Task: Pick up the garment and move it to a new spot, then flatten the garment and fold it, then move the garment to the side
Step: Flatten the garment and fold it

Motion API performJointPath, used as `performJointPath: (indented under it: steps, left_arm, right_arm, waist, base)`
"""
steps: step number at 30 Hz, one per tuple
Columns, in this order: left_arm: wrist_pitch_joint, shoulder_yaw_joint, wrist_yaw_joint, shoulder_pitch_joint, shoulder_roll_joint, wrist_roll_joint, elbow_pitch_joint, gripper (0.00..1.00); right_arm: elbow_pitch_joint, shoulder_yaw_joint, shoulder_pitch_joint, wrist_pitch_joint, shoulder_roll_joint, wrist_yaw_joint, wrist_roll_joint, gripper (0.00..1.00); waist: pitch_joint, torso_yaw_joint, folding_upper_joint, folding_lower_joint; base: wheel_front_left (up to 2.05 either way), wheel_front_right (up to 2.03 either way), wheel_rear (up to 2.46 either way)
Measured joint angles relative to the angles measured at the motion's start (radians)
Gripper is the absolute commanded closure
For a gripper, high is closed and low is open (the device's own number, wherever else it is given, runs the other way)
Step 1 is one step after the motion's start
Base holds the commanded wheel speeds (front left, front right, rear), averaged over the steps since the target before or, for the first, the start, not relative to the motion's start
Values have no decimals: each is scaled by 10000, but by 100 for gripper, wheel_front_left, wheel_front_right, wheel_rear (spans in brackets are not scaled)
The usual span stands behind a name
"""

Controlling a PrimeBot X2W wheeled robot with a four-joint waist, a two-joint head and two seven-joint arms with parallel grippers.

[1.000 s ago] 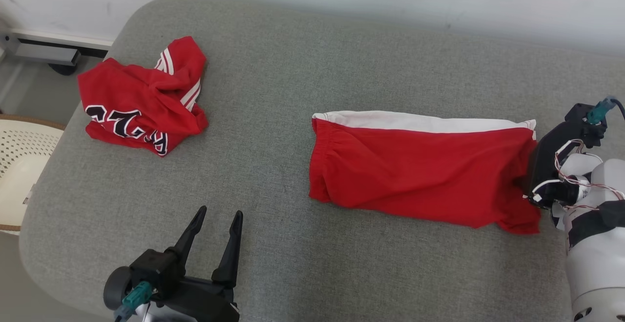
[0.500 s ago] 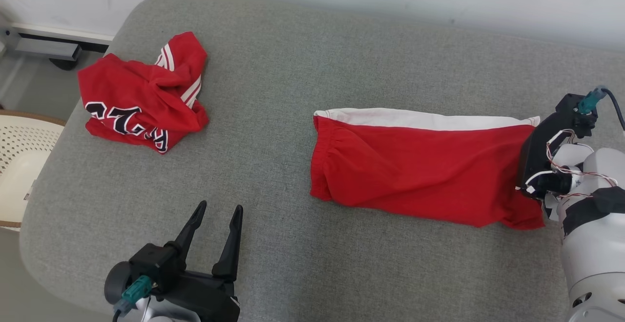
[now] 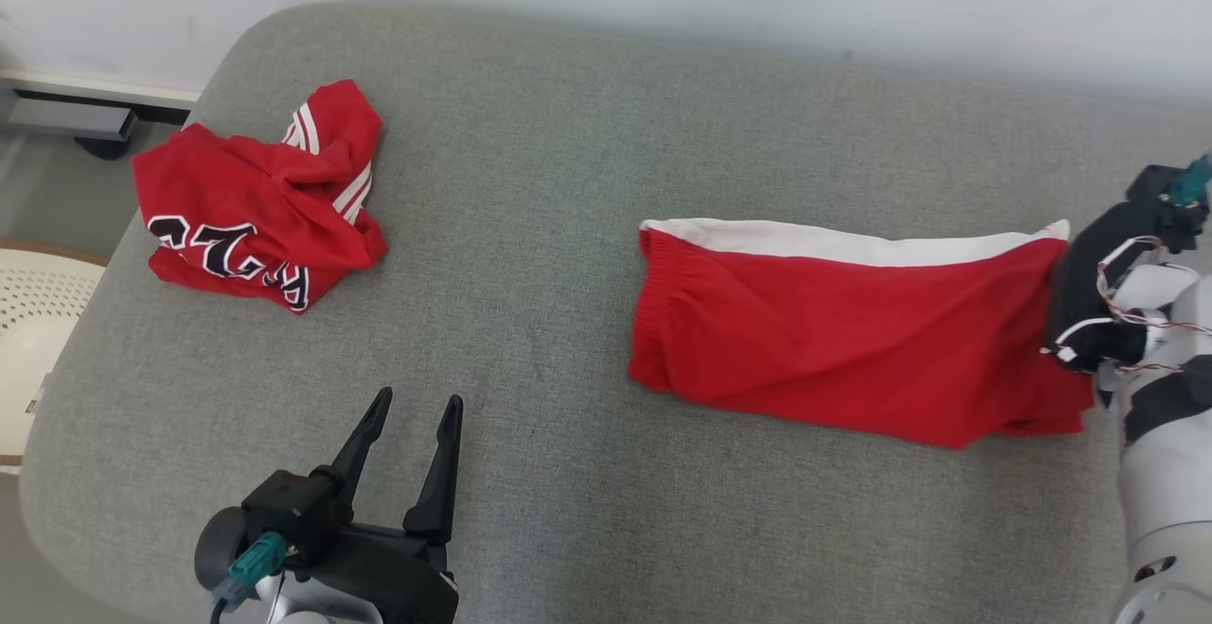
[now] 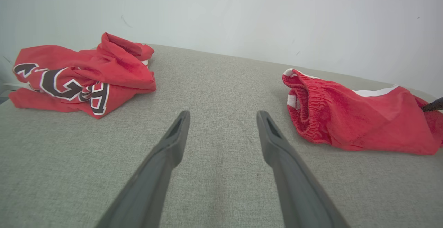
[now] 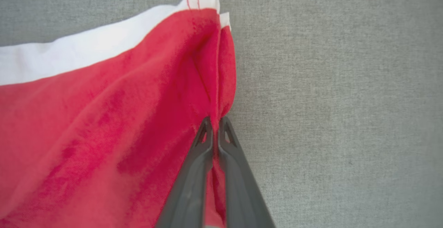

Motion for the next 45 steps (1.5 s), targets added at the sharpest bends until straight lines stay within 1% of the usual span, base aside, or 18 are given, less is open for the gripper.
performJointPath:
  steps: [8,12,17,22,24,31,32,39,42,45]
  left_arm:
    - [0,-19,56,2,77,-17,-17,0]
    - [0,-67,79,13,94,-27,-21,0]
    - [0,-117,84,42,136,-44,-12,0]
    - [0,-176,96,119,146,-96,17,0]
    - [0,-201,102,132,151,-117,21,0]
    - [15,-351,138,254,165,-132,52,0]
    - [17,-395,136,262,161,-136,56,0]
    - [17,-510,140,319,150,-221,58,0]
    - [19,-539,167,336,155,-232,56,0]
    - [19,-593,165,335,150,-236,52,0]
  right_arm:
    - [-523,-236,169,270,-535,0,-426,100]
    - [-803,-270,252,355,-704,0,-568,100]
    - [-955,-161,297,447,-646,0,-546,100]
    - [-949,447,294,441,-382,0,-163,100]
    - [-936,909,277,430,-272,0,13,100]
    - [-744,2880,-52,399,8,0,1511,100]
    - [-721,3498,-58,458,25,0,2008,100]
    - [-968,5730,191,723,65,0,3847,100]
    - [-1179,6485,348,861,73,0,4516,100]
    - [-1333,6984,451,970,73,0,5014,100]
  waist:
    - [-209,-172,0,0]
    - [-326,-226,0,0]
    - [-492,-252,0,0]
    - [-670,-265,0,0]
    - [-754,-266,0,0]
    - [-1072,-249,0,-1]
    - [-1147,-193,-1,-1]
    - [-1358,89,-1,-1]
    - [-1406,199,-1,-1]
    - [-1402,295,-1,-1]
  base:
    - [0,0,0]
    - [0,0,0]
    - [0,0,0]
    - [0,0,0]
    - [0,0,0]
    - [0,0,0]
    - [0,0,0]
    - [0,0,0]
    - [0,0,0]
    - [0,0,0]
